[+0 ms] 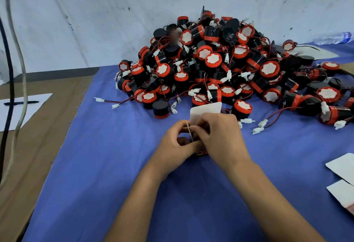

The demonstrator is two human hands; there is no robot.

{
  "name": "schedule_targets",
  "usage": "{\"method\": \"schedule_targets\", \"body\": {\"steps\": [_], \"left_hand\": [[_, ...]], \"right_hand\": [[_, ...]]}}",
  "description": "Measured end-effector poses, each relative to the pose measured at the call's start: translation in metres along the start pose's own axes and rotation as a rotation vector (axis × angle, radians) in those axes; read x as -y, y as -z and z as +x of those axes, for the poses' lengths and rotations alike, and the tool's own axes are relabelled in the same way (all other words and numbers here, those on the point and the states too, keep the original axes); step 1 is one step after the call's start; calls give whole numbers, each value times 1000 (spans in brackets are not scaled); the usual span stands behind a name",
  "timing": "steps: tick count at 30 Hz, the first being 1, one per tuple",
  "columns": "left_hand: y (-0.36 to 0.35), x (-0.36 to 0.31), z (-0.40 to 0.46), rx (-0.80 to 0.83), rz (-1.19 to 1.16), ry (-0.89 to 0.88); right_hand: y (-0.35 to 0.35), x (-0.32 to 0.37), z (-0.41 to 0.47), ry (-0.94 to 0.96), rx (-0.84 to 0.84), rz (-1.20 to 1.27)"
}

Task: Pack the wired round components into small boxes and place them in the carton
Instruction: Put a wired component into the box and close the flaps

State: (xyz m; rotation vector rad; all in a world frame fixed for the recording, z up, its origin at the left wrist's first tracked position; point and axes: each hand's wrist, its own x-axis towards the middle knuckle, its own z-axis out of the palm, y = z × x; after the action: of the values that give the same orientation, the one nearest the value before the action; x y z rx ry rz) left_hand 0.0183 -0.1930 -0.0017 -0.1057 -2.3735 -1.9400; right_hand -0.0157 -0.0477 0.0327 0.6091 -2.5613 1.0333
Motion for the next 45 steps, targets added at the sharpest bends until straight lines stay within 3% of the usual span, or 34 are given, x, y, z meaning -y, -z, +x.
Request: {"method": "schedule_targets", "body": {"steps": [6,13,23,25,28,30,31,33,35,37,39,41,45], "left_hand": [[1,6,3,-29,79,-39],[2,10,5,-16,107,-46],[7,9,4,-5,107,-47],[11,9,3,-17,105,-52],[20,11,4,-74,74,10],[24,11,4,-90,61,24],[26,12,4,-84,52,20],[29,14,4,-51,16,20],[30,13,3,10,-108,75],[31,10,2,21,-332,163],[32,9,5,-28,-554,242],[30,9,7,-98,-630,299],[15,10,6,-167,-295,198]], "right_hand": [[3,-2,-2,109,222,-22],[6,4,0,119,200,-122],[10,-14,-6,249,397,-353],[9,-12,-7,278,280,-165],[2,-17,-6,312,-276,168],[-4,-25,-3,97,-442,242],[-8,-29,-1,-72,-378,315],[-17,-36,0,-336,-87,564],[-18,-43,2,-362,134,791],[-16,-47,3,-268,259,855],[-15,-50,5,-321,253,871],[-18,-54,7,-392,201,875],[-22,-48,5,-233,238,803]]}}
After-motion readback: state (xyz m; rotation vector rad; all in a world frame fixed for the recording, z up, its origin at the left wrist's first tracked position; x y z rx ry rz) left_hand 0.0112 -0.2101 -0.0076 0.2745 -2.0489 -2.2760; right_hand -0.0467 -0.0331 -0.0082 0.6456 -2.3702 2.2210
